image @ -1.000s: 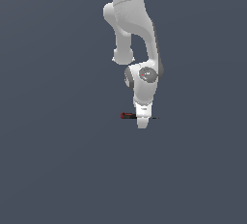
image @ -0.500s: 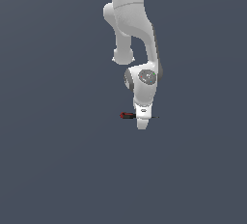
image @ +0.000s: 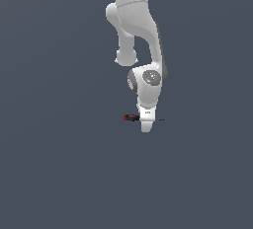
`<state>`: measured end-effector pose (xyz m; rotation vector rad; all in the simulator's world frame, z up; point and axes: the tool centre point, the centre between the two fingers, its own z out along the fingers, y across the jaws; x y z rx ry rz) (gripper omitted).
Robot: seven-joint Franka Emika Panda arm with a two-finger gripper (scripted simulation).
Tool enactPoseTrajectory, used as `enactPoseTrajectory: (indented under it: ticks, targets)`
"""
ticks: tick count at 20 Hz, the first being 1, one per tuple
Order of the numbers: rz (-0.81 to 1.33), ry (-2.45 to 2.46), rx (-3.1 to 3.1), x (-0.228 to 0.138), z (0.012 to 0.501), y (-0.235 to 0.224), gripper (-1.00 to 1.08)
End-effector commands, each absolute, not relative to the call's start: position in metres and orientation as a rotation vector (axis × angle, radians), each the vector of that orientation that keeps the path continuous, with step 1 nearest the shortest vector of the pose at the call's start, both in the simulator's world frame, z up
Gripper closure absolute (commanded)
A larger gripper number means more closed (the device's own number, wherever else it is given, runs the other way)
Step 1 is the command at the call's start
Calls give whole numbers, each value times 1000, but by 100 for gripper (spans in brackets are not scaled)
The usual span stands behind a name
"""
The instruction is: Pick up the object and move it to a goal position.
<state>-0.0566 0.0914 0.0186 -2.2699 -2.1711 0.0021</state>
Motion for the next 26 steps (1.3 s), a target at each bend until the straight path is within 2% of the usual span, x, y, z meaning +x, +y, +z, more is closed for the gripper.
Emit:
enactPoseTrajectory:
  ticks: [1, 8, 20, 26]
  targets:
    - [0, -2172, -2270, -56, 26, 95, 108]
    - [1, -2174, -2269, -56, 66, 117, 108]
    - [0, -2174, -2266, -54, 181, 178, 108]
    - [0, -2173, -2267, -51, 222, 200, 108]
